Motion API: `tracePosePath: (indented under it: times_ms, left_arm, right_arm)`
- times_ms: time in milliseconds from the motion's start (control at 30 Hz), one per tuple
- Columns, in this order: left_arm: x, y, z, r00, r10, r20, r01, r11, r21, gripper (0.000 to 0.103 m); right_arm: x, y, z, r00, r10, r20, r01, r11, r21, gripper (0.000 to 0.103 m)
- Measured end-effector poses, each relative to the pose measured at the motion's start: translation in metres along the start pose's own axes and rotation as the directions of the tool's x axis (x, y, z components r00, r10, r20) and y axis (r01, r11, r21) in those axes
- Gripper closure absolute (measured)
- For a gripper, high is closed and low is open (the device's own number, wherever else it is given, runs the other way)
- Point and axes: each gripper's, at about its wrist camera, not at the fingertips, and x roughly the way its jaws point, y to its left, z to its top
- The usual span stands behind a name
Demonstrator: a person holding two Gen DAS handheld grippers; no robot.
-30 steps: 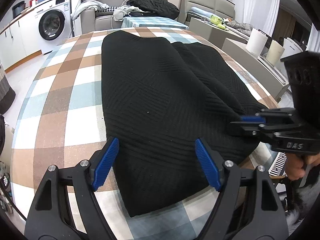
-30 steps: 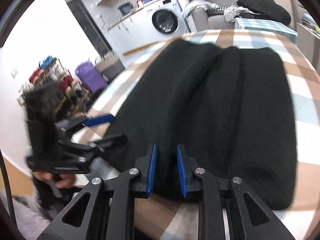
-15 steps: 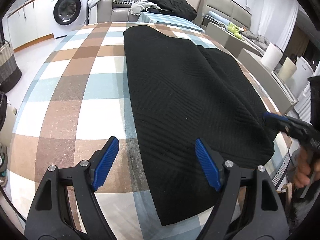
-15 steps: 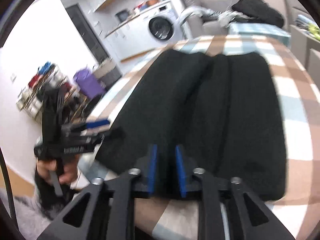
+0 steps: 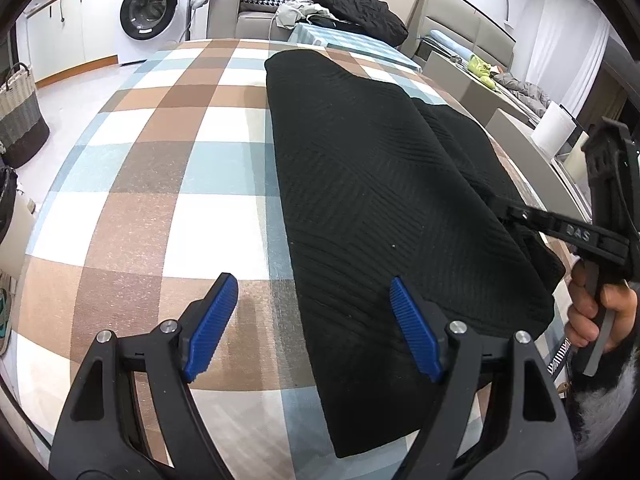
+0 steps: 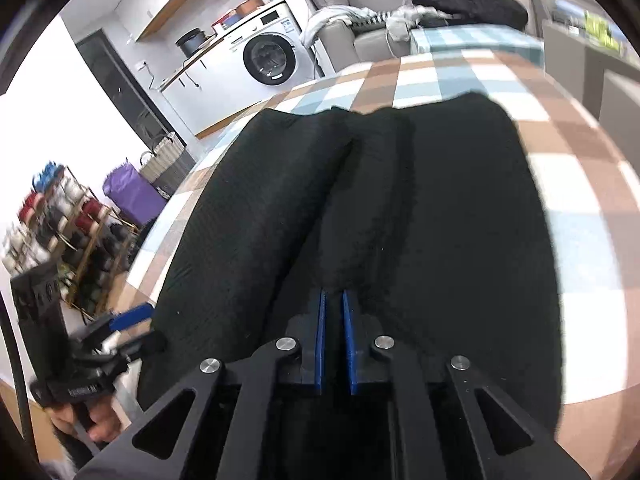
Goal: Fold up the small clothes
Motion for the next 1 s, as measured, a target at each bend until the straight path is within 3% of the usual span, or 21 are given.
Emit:
tracePosePath:
  times_ms: [167,367,433,467,500,600,767,867,900,967,1000]
  left_arm:
    - [-0.001,0.0,0.001,1.0,0.005,0.002,-0.005,1.0,-0.001,0.027]
    - [0.001,-0.003,0.0,1.0,0.001,-0.002,-0.001,1.0,0.008,0.027]
    - [0.002,-0.004,0.0,1.0,0.001,-0.002,-0.001,1.0,0.009,0.027]
    - [0.002,-0.004,0.0,1.0,0.004,-0.003,-0.004,1.0,0.01,0.027]
    - [0.002,-0.004,0.0,1.0,0.007,-0.001,-0.007,1.0,0.011,0.027]
    - [0.002,-0.002,0.001,1.0,0.01,0.006,-0.01,1.0,0.007,0.027]
    - [0.007,0.002,0.0,1.0,0.008,-0.012,-0.009,1.0,-0.006,0.027]
    - [0.006,0.002,0.0,1.0,0.01,-0.006,-0.01,1.0,-0.006,0.027]
    - [0.005,0.002,0.001,1.0,0.011,-0.003,-0.011,1.0,-0.007,0.027]
    - [0.003,0.003,0.001,1.0,0.013,0.0,-0.013,1.0,-0.007,0.027]
    - [0.002,0.003,0.001,1.0,0.016,0.005,-0.016,1.0,-0.007,0.027]
  right_arm:
    - [-0.012,-0.013,-0.021,0.999,-0.009,-0.042,0.011,0.999,0.042,0.073]
    - [-0.005,-0.012,-0.022,0.998,0.053,-0.026,-0.052,0.997,0.059,0.073]
    - [0.003,-0.005,-0.014,1.0,0.021,0.0,-0.021,0.999,0.043,0.078]
    - [0.006,-0.003,-0.011,1.0,0.003,0.003,-0.003,0.999,0.035,0.094]
    - [0.005,0.0,-0.009,1.0,0.007,0.014,-0.007,1.0,0.027,0.097]
    - [-0.015,0.011,-0.006,0.994,-0.008,0.11,0.011,0.999,-0.032,0.097]
    - [0.009,-0.006,-0.006,0.999,-0.036,-0.019,0.037,0.999,0.026,0.089]
    - [0.013,-0.002,-0.004,0.999,-0.038,-0.001,0.038,0.999,0.009,0.09]
    - [0.013,0.0,-0.003,0.999,-0.036,0.003,0.036,0.999,0.005,0.096]
    - [0.005,0.009,0.001,0.998,-0.041,0.038,0.042,0.999,-0.035,0.099]
    - [-0.01,0.016,0.003,0.994,-0.037,0.1,0.044,0.997,-0.068,0.099]
